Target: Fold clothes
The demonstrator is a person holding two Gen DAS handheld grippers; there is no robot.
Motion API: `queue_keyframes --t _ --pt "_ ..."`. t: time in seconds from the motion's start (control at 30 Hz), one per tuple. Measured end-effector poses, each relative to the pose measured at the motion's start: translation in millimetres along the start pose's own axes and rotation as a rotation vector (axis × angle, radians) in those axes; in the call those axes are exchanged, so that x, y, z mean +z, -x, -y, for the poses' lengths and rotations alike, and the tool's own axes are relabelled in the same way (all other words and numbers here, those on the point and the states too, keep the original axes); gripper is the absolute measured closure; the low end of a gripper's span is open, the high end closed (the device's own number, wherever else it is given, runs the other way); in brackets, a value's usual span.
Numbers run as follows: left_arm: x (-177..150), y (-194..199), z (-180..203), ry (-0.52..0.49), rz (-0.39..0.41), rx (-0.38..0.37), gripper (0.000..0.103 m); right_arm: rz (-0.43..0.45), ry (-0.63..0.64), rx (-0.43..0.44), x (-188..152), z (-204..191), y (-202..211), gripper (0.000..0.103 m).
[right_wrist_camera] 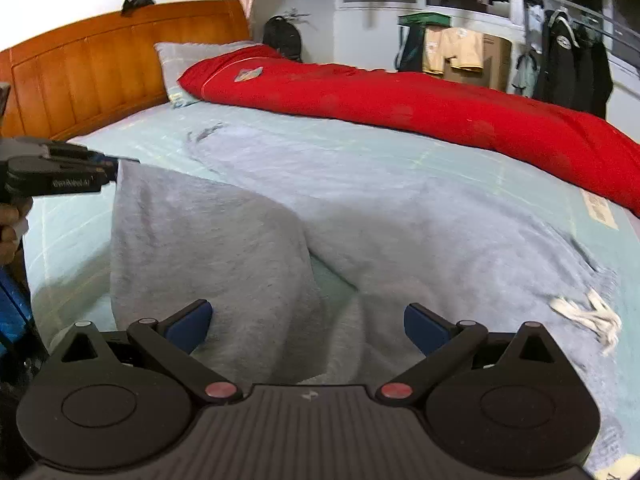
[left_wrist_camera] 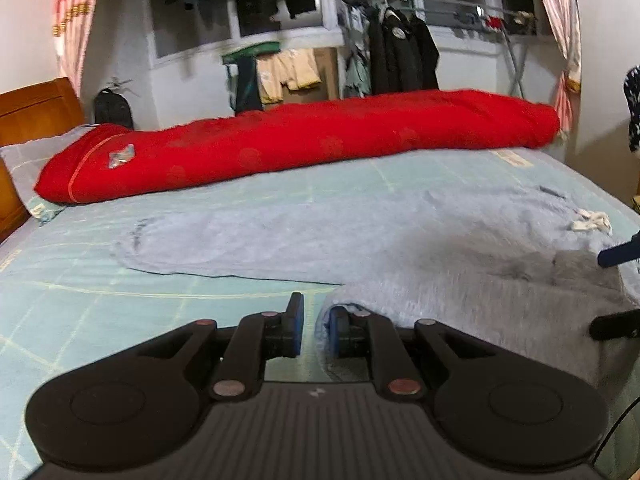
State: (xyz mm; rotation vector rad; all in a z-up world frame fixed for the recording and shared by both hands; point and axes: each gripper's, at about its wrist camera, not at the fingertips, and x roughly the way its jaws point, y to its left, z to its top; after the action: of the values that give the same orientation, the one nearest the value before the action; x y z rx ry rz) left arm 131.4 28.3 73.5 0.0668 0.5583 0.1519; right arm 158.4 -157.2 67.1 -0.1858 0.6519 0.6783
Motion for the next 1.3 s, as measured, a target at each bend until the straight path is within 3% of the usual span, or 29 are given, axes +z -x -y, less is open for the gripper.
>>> queue_keyframes --t 0.27,0.63,0.7,1.0,1.17,1.3 --pt "-6.9 29.8 -50.8 0.045 0.061 0.04 0.092 -0.068 0.022 0.056 11.7 -47.7 -24.2 0.0" --pt "-27.4 36.8 -120.0 0.12 0.043 0.185 0.091 -0.099 0.064 0.105 23.5 -97.4 -48.1 0.0" --pt "-29.9 37.6 -130.6 0.134 0.039 0.217 0.091 -0.102 0.066 0.121 26.6 -100.4 -50.3 0.0" --pt "-36.4 12.0 -139.6 0.162 -0.01 0.204 0.091 -0.123 0.058 0.158 35.4 -105.7 -58.3 0.0" --pt "-39.3 -7.3 -146.9 0.185 -0.031 0.227 0.091 -0.12 0.055 0.113 32.1 -89.4 -43.1 0.0" --pt "-37.3 -9.7 -159.2 0.189 -0.03 0.317 0.091 -0.129 0.007 0.048 22.3 -66.3 -31.4 0.0"
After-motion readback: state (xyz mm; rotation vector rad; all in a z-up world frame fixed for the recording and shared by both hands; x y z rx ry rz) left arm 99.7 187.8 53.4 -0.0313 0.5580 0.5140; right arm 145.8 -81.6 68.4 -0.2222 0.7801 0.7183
